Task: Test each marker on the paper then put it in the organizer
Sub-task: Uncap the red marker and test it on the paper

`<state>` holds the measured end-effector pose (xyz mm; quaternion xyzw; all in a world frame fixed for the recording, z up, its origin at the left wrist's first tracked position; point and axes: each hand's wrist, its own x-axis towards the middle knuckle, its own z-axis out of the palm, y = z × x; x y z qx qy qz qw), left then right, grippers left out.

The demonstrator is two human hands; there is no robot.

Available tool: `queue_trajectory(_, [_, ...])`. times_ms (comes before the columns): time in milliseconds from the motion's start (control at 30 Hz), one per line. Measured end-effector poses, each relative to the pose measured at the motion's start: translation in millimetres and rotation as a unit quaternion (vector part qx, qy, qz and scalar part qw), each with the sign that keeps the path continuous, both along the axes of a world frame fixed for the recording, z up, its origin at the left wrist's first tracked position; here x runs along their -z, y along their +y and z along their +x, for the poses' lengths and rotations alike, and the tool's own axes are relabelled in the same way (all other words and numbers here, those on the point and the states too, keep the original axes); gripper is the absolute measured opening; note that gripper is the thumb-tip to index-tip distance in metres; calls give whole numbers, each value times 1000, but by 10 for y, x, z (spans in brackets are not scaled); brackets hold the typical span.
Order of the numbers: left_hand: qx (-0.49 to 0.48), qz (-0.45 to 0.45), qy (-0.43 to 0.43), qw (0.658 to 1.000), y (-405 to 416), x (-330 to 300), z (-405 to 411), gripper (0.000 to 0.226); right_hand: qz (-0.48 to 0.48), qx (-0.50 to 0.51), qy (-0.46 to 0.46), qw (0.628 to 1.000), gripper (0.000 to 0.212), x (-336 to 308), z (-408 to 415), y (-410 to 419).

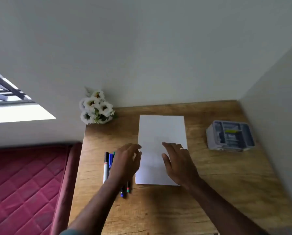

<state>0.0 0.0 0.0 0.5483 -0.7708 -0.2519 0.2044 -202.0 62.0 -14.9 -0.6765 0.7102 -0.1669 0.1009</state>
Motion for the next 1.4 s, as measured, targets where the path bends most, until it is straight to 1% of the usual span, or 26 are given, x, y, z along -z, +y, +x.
queue_trajectory(67, [-18, -25, -28, 999, 44, 162, 56, 15, 4, -33, -1, 999, 33, 166, 41, 2])
queue_trajectory(100, [-40, -28, -32, 998, 72, 244, 110, 12, -5, -48, 7, 999, 27, 255, 82, 23])
queue_trajectory(167, [-106, -29, -31, 993, 102, 352, 252, 14, -15, -64, 11, 998, 17, 375, 197, 39])
queue_trajectory(267, [-147, -66, -64, 985, 146, 526, 483, 19, -47, -74, 14, 996, 18, 553, 382, 53])
queue_trajectory(467, [-127, -130, -133, 974, 199, 691, 598, 31, -86, -109, 39, 990, 28, 775, 460, 84])
queue_trajectory(567, [-111, -159, -122, 973, 216, 738, 607, 35, -96, -115, 41, 988, 29, 819, 447, 79])
queue_trajectory(700, [-71, -222, -118, 965, 260, 787, 573, 33, -106, -107, 18, 988, 29, 820, 465, 160])
queue_trajectory(800, [-52, -233, -127, 963, 309, 847, 574, 38, -117, -116, 9, 986, 29, 808, 496, 279])
queue_trajectory(867, [-40, -246, -130, 960, 372, 885, 583, 35, -121, -121, 10, 985, 29, 788, 531, 349])
queue_trajectory(967, [-21, -280, -126, 951, 460, 877, 550, 24, -115, -122, 0, 986, 27, 734, 565, 378])
queue_trajectory(1067, [-25, -273, -135, 952, 507, 799, 481, 18, -115, -122, -20, 986, 24, 678, 531, 407])
queue_trajectory(1233, [-41, -240, -181, 953, 540, 726, 410, 33, -86, -133, -49, 986, 26, 622, 386, 693])
queue_trajectory(1300, [-46, -219, -202, 953, 527, 690, 356, 38, -86, -119, -75, 986, 25, 612, 263, 807])
queue_trajectory(1367, [-51, -194, -198, 960, 492, 648, 287, 35, -84, -107, -88, 987, 21, 611, 149, 913])
queue_trajectory(1400, [-54, -182, -187, 964, 474, 624, 246, 31, -83, -108, -84, 987, 20, 608, 109, 952])
